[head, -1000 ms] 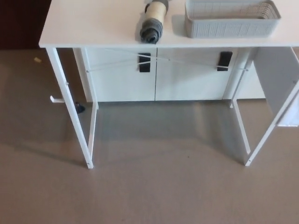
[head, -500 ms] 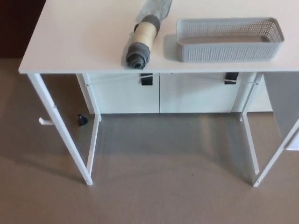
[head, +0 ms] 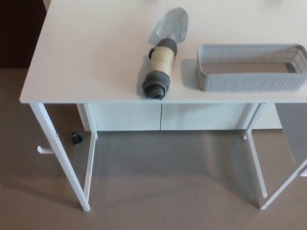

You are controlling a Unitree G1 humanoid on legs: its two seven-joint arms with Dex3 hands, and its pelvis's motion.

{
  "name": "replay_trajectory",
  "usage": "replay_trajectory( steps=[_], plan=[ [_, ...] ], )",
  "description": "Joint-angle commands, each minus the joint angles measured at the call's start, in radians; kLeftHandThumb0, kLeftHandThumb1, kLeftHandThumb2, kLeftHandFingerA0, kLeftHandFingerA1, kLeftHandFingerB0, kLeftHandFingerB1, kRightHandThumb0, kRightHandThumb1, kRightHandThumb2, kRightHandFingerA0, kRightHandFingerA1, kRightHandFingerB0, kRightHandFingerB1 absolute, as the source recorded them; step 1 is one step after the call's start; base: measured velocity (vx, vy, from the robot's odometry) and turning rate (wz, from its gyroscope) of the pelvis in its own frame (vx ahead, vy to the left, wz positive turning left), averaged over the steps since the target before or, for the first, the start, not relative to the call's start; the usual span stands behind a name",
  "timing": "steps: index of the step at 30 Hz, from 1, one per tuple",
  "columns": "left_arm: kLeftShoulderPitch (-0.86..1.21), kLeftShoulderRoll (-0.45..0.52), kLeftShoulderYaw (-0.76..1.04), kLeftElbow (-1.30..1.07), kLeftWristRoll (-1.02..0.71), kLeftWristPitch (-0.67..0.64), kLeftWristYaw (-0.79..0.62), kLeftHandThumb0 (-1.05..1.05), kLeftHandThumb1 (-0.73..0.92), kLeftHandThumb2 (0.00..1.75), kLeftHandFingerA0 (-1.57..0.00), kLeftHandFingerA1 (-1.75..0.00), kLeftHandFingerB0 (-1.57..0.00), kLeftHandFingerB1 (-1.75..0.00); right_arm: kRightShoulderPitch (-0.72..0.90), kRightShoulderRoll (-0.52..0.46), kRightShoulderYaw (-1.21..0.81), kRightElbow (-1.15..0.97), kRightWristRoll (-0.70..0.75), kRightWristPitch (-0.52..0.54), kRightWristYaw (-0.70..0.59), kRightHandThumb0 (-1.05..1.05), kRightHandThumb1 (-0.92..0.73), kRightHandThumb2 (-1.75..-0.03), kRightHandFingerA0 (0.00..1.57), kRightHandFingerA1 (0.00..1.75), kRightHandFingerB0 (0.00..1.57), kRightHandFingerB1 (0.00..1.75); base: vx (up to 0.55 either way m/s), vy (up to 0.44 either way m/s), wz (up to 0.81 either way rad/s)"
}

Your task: The robot walks towards a desk on which a shovel is kept on the left hand side and a container is kept on the right hand side. The robot picks up the shovel using its left hand and places it in the container.

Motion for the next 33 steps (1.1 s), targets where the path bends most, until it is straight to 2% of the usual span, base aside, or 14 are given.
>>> replay_trajectory(
  steps=[1, 12, 27, 33],
  plan=[
    [0.002, 0.011, -0.002, 0.005, 0.016, -0.047, 0.003, -0.39, 0.63, 0.58, -0.53, -0.45, -0.39, -0.38, -0.004, 0.003, -0.009, -0.006, 0.013, 0.005, 0.003, -0.18, -0.6, -0.55, 0.66, 0.65, 0.42, 0.51, 0.15, -0.021, 0.1],
    [0.01, 0.015, -0.019, 0.024, 0.045, -0.096, 0.016, -0.39, 0.63, 0.58, -0.54, -0.47, -0.39, -0.39, -0.013, -0.006, 0.006, 0.002, -0.009, -0.008, -0.001, -0.2, -0.6, -0.56, 0.68, 0.65, 0.43, 0.51, 0.12, -0.174, 0.06],
    [0.06, -0.015, -0.051, -0.047, 0.048, -0.082, 0.028, -0.38, 0.65, 0.59, -0.52, -0.45, -0.37, -0.38, 0.006, -0.016, 0.015, -0.025, -0.012, 0.002, 0.005, -0.2, -0.61, -0.56, 0.66, 0.64, 0.42, 0.5, 0.1, 0.126, -0.04],
    [0.058, -0.015, -0.054, -0.054, 0.054, -0.087, 0.033, -0.39, 0.65, 0.58, -0.53, -0.46, -0.38, -0.38, 0.001, -0.013, 0.014, -0.033, -0.007, 0.008, 0.007, -0.22, -0.61, -0.56, 0.67, 0.64, 0.43, 0.51, 0.08, -0.036, 0.06]
  ],
)
